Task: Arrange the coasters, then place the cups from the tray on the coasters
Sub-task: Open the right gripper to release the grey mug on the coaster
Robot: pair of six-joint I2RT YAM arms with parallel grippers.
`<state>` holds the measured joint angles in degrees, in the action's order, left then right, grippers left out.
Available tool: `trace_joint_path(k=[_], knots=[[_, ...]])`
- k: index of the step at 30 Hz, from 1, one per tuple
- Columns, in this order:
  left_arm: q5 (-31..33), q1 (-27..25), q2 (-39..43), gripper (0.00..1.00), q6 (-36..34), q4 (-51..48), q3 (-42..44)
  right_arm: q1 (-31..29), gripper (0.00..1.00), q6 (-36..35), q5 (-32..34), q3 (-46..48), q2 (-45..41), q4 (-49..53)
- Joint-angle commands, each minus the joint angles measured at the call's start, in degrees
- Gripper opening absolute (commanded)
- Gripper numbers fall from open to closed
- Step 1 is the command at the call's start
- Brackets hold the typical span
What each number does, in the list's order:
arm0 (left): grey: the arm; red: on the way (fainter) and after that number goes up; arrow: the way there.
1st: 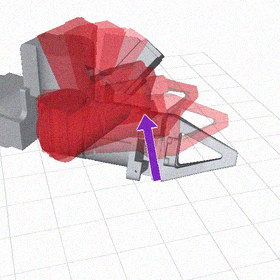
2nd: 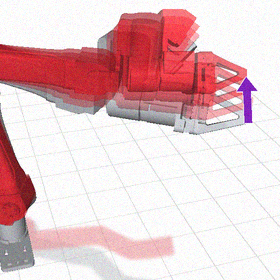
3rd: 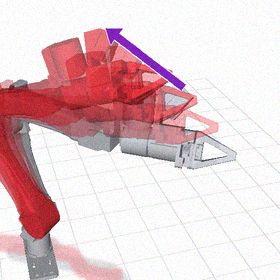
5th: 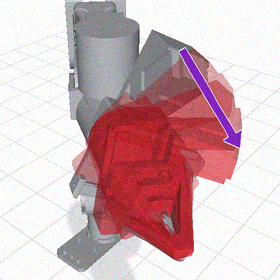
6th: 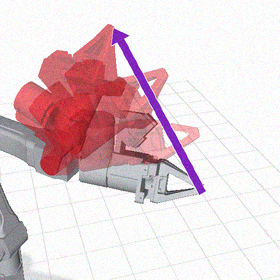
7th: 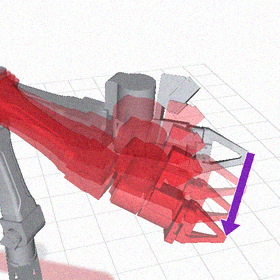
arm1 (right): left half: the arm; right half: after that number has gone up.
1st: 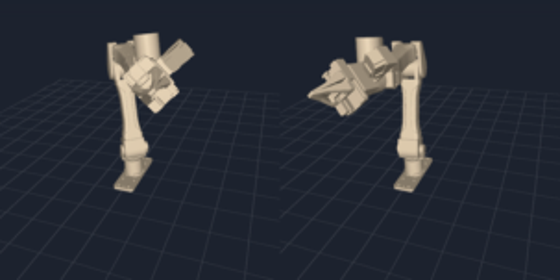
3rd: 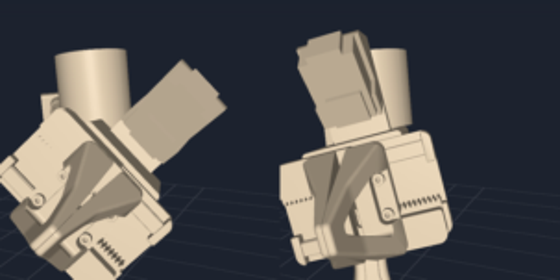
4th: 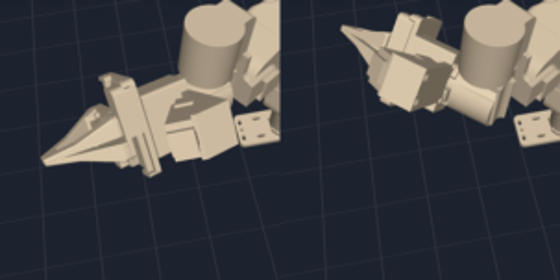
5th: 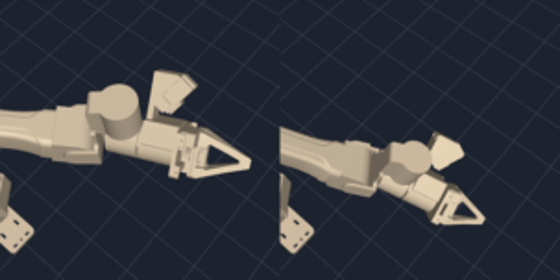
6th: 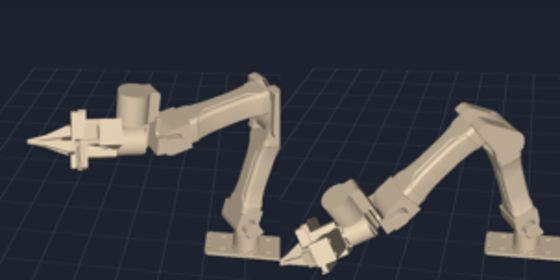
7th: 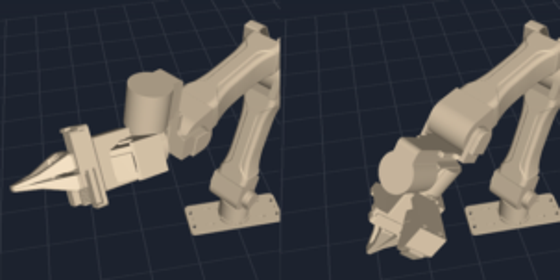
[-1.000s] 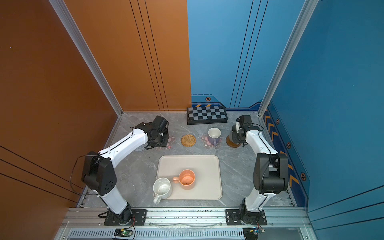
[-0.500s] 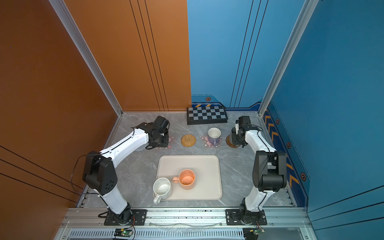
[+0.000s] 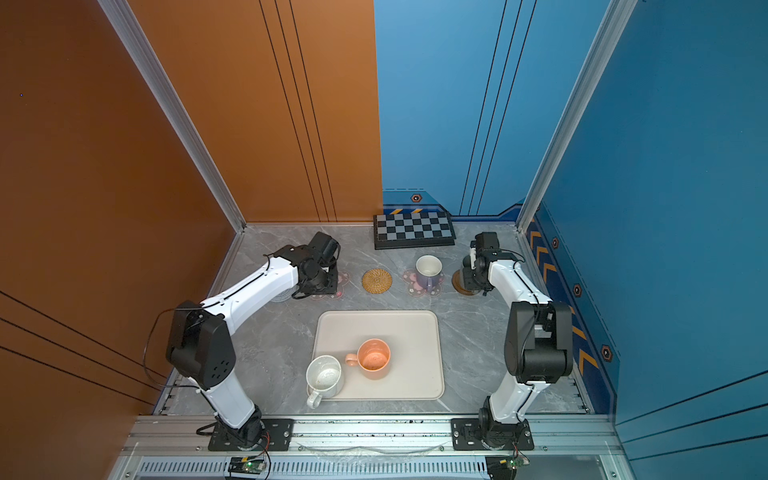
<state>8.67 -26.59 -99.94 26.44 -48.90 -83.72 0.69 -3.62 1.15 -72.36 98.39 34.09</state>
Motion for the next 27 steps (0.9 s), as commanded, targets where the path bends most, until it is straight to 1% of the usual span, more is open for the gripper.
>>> trace_joint_path(k=[1, 3, 7, 9, 15, 18, 27], knots=[[-0.67, -0.37, 0.01, 0.48, 0.36, -0.57, -1.14, -0.25, 0.18, 0.45, 1.33, -2.79, -0.73, -0.42], [-0.65, -0.36, 0.23, 0.48, 0.35, -0.54, -0.92, -0.25, 0.17, 0.46, 0.56, -2.66, -0.8, -0.42], [-0.5, -0.38, 0.54, 0.48, 0.62, -0.58, -0.35, -0.25, 0.07, 0.28, -0.49, -2.59, -0.34, -0.56], [-0.43, -0.37, 0.78, 0.48, 0.68, -0.57, 0.0, -0.25, 0.04, 0.2, -0.53, -2.56, -0.23, -0.68], [-0.19, -0.42, 1.42, 0.48, 0.98, -0.55, 0.61, 0.0, 0.02, -0.12, -1.04, -1.88, -0.23, -1.92], [-0.23, -0.43, 1.56, 0.49, 1.03, -0.53, 0.75, 0.28, 0.0, 0.18, -2.69, -0.62, -0.67, -3.72], [0.05, -0.92, 2.38, 0.48, 1.51, -0.58, 1.19, 0.98, 0.0, 1.27, -3.72, 1.85, -2.8, -6.66]])
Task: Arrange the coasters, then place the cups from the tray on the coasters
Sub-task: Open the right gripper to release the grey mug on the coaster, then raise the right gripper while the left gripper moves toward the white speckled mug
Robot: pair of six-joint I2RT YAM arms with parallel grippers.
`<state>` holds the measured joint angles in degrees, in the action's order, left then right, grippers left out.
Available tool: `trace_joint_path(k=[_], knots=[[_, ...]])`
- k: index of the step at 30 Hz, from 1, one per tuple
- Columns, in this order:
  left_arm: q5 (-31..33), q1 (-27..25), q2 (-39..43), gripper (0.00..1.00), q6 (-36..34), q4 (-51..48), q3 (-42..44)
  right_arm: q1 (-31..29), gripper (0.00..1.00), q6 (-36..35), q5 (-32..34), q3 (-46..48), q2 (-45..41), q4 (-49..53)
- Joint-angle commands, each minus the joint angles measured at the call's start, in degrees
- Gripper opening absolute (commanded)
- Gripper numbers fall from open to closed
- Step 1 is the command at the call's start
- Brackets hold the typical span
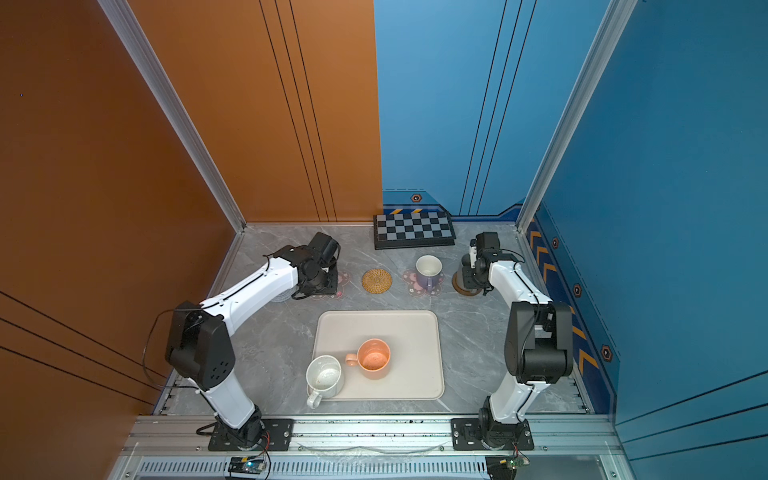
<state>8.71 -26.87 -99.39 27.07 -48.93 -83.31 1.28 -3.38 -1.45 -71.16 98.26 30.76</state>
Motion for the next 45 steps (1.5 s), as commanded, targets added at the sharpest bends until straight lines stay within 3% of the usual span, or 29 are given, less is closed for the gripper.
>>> trace_joint_path(k=[1, 11, 18, 23, 37, 45], knots=[[0.04, -0.72, 1.84, 0.48, 0.84, -0.53, 0.78, 0.35, 0.0, 1.07, -0.65, 0.64, -2.58, -3.32], [0.21, -0.94, 2.24, 0.48, 0.97, -0.5, 1.12, 0.3, 0.02, 1.07, 0.67, 0.69, -2.82, -2.74], [0.35, -1.08, 2.44, 0.48, 0.97, -0.56, 1.04, 0.08, 0.28, 2.22, 2.18, -0.58, -2.16, -0.18], [0.33, -1.22, 2.49, 0.48, 0.95, -0.64, 0.86, -0.21, 0.39, 3.07, 3.37, -0.57, -2.8, 0.16], [-1.03, -3.83, 7.85, 0.49, -1.98, -0.65, 3.53, -1.49, 0.48, 4.89, 4.14, -0.17, -11.4, 3.34], [0.41, -8.45, 14.96, 0.51, -5.82, -0.7, 9.02, -5.46, 0.52, 6.03, 6.61, 2.49, -19.81, 6.44]])
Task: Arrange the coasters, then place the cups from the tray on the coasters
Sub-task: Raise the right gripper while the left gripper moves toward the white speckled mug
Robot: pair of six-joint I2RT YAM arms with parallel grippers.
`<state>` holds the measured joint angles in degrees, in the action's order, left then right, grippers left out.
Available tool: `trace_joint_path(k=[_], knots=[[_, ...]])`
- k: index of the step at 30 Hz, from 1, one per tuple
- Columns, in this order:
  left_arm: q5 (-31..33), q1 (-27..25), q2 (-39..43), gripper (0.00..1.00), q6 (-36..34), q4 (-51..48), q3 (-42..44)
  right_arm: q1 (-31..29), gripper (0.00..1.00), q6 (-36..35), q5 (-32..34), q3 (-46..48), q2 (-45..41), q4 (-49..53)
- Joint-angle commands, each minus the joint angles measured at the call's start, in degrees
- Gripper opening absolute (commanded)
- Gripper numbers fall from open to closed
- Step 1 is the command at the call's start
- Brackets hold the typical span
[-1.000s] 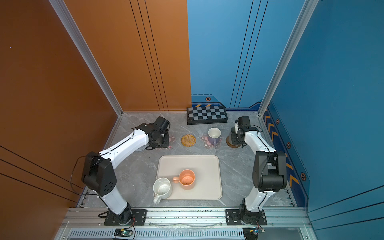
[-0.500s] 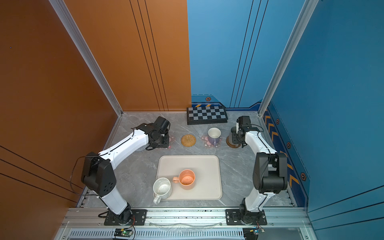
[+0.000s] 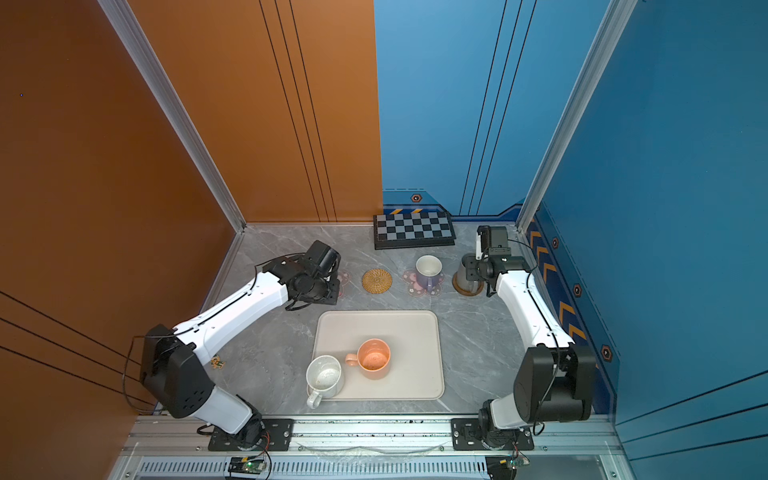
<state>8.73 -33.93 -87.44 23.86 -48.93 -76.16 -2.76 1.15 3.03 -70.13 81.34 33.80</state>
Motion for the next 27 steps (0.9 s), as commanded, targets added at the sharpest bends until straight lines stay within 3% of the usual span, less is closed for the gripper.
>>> trace_joint_path(k=[1, 4, 13, 19, 27], knots=[[0.61, -2.12, 3.93, 0.52, -3.25, -0.66, 2.42, -1.9, 0.53, 1.93, 2.28, 1.73, -3.74, 3.7], [0.86, -4.76, 6.75, 0.57, -5.79, -0.68, 4.43, -3.55, 0.54, 3.08, 2.78, 3.41, -6.93, 4.23], [2.22, -9.48, 13.27, 0.59, -7.72, -2.73, 8.46, -7.88, 0.6, 5.63, 6.75, 6.66, -15.45, 6.12], [3.66, -9.48, 16.41, 0.6, -3.61, -9.41, 9.2, -8.71, 0.62, 6.48, 7.43, 7.0, -18.48, 6.54], [-2.58, -9.64, 26.23, 0.63, 4.43, -14.98, 12.59, -9.42, 0.63, 7.45, 7.34, 7.4, -18.61, 6.62]])
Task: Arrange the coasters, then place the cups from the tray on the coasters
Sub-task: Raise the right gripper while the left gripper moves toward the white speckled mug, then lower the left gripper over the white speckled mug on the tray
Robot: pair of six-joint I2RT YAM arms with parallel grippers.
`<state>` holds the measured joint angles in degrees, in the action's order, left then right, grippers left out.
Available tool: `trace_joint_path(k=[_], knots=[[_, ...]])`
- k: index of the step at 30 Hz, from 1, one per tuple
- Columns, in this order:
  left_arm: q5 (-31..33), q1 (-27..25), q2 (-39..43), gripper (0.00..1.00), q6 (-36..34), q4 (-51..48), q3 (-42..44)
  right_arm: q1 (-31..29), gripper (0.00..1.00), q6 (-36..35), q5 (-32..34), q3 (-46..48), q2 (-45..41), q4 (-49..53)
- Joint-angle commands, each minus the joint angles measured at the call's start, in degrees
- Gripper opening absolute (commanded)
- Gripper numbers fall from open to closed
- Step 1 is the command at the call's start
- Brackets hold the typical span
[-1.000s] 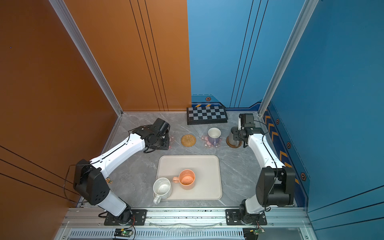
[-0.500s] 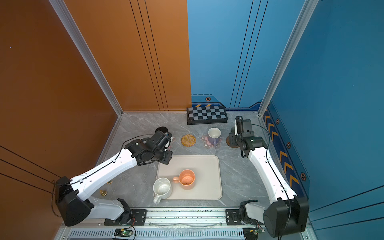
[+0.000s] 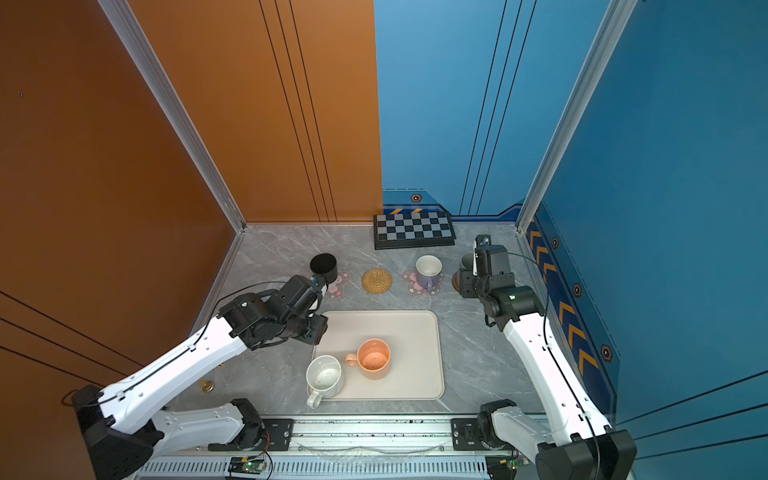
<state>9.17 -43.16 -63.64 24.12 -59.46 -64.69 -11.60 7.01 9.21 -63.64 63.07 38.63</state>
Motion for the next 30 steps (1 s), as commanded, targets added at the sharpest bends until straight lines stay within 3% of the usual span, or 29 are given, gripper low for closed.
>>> trace_joint_path(k=[1, 10, 17, 23, 30], knots=[[-3.96, -0.69, 3.08, 0.63, 4.82, -6.0, 0.97, -0.79, 0.64, 1.77, 1.11, 1.02, -0.23, 1.8], [-8.82, -4.44, 11.54, 0.64, 8.8, -13.99, 4.59, -1.88, 0.63, 2.62, 0.81, 3.15, 0.01, 0.41], [-9.15, -14.45, 13.58, 0.65, 14.86, -18.06, 7.98, -2.25, 0.63, 2.67, 0.34, 2.98, 0.3, -0.74], [-6.9, -23.93, 12.86, 0.65, 22.04, -17.6, 11.14, -2.51, 0.64, 2.93, -0.34, 3.13, 0.87, -1.69], [-6.58, -29.35, 13.26, 0.66, 25.48, -9.81, 14.29, -2.57, 0.64, 2.93, -1.26, 3.37, 2.04, -2.67]])
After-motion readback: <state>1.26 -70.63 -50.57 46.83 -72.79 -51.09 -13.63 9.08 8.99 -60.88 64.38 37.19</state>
